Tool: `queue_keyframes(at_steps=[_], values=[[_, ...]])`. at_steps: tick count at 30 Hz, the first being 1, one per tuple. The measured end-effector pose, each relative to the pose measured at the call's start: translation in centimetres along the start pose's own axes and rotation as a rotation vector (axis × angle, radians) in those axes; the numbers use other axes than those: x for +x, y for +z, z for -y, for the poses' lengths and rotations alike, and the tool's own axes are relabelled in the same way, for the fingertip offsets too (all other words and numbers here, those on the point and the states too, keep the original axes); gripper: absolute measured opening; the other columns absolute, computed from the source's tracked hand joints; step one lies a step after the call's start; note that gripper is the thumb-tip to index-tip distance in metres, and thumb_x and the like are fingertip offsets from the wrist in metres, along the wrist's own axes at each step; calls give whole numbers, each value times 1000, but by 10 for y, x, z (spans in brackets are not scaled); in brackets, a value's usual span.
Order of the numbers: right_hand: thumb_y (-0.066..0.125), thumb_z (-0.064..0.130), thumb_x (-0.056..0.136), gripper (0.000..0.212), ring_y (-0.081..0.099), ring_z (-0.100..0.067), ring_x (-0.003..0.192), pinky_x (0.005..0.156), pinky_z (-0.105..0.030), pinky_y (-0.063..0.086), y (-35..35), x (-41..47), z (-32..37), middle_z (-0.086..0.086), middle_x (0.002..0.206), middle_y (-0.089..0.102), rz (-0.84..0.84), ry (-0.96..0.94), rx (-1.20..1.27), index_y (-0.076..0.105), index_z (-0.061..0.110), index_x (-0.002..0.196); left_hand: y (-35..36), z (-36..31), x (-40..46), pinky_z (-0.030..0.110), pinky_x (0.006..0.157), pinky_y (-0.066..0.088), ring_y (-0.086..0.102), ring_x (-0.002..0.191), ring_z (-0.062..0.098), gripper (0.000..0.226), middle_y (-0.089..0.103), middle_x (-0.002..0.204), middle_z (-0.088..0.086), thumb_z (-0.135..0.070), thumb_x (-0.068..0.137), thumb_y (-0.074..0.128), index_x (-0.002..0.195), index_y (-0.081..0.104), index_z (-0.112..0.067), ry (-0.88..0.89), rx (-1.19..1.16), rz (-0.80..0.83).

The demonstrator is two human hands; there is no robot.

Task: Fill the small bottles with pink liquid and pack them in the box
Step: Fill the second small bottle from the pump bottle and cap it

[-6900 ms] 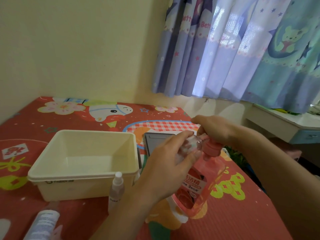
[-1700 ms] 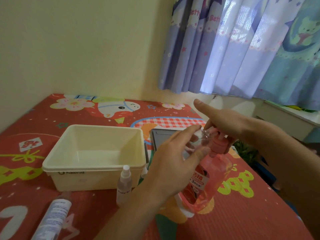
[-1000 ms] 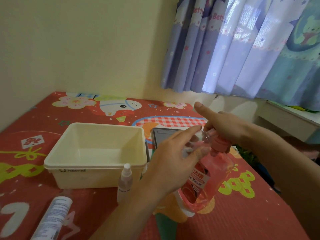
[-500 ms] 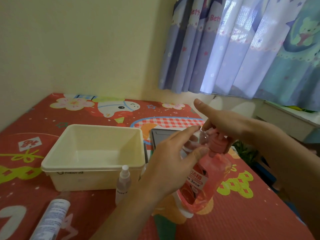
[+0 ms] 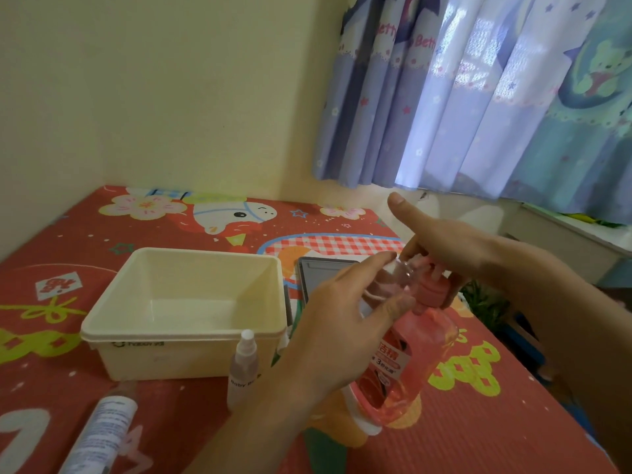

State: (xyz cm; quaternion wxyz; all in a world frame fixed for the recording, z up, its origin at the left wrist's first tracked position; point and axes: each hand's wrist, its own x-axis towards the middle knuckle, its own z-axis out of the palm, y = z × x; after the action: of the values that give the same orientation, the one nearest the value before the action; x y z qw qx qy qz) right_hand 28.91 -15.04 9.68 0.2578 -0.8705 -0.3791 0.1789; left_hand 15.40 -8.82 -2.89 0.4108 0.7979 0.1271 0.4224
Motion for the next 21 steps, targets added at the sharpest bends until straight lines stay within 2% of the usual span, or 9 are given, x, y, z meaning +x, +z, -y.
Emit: queue_keyframes(at_steps=[2, 4, 6, 9, 10, 12, 14, 17, 21], values=[[25, 94, 68, 102, 59, -21, 62, 53, -34, 53, 3, 1, -1, -1, 63, 62, -45, -19, -30, 73, 6, 89, 0, 2, 0, -4, 87, 33, 49, 108, -24, 62, 58, 110, -39, -63, 87, 61, 142, 38, -44, -10, 1, -14], [22, 89, 74, 97, 57, -15, 67, 62, -29, 40, 10, 4, -4, 2, 65, 63, -110, -78, -95, 72, 8, 89, 1, 4, 0, -7, 85, 32, 42, 106, -33, 74, 49, 105, -50, -72, 81, 59, 144, 34, -45, -27, 1, -14], [22, 86, 79, 91, 58, -17, 70, 64, -30, 37, 15, 6, -8, -1, 65, 65, -139, -115, -104, 70, 9, 79, 1, 5, -1, -4, 82, 36, 44, 104, -31, 74, 49, 103, -49, -75, 77, 56, 142, 39, -44, -46, -6, 0], [20, 88, 78, 91, 57, -20, 70, 73, -32, 41, 11, 5, -6, 2, 66, 60, -111, -101, -98, 67, 10, 83, 0, 2, 0, 0, 80, 38, 49, 106, -24, 64, 57, 107, -38, -68, 82, 59, 138, 48, -39, -48, 19, 17], [21, 90, 75, 95, 57, -20, 66, 71, -32, 46, 7, 4, -4, 3, 59, 59, -74, -81, -85, 69, 9, 85, 0, 1, 0, 1, 80, 39, 50, 107, -22, 61, 58, 108, -37, -67, 84, 59, 137, 50, -38, -47, 26, 15], [24, 93, 69, 100, 59, -22, 61, 55, -37, 55, 0, 2, -1, 4, 47, 59, 9, -32, -28, 71, 7, 85, -1, -1, -1, 0, 78, 41, 51, 106, -21, 56, 58, 105, -38, -65, 85, 59, 134, 51, -39, -41, 32, 6], [26, 94, 68, 98, 61, -24, 61, 47, -36, 56, 0, -1, 2, 2, 50, 62, 15, -21, -14, 71, 8, 83, -2, -1, 0, -2, 78, 40, 50, 106, -22, 51, 58, 104, -40, -61, 87, 62, 132, 51, -40, -37, 37, -6], [21, 90, 74, 94, 60, -15, 69, 57, -27, 42, 9, 2, -3, 2, 70, 64, -106, -99, -102, 69, 9, 82, -2, 1, -1, -5, 84, 33, 45, 105, -30, 51, 53, 105, -43, -58, 88, 64, 134, 52, -38, -32, 41, -12], [22, 83, 83, 87, 58, -14, 60, 59, -28, 38, 15, 6, -8, 6, 46, 63, -112, -141, -90, 68, 12, 66, -3, 3, -1, -2, 85, 38, 53, 109, -15, 52, 63, 118, -26, -59, 88, 64, 134, 55, -35, -25, 54, 5]])
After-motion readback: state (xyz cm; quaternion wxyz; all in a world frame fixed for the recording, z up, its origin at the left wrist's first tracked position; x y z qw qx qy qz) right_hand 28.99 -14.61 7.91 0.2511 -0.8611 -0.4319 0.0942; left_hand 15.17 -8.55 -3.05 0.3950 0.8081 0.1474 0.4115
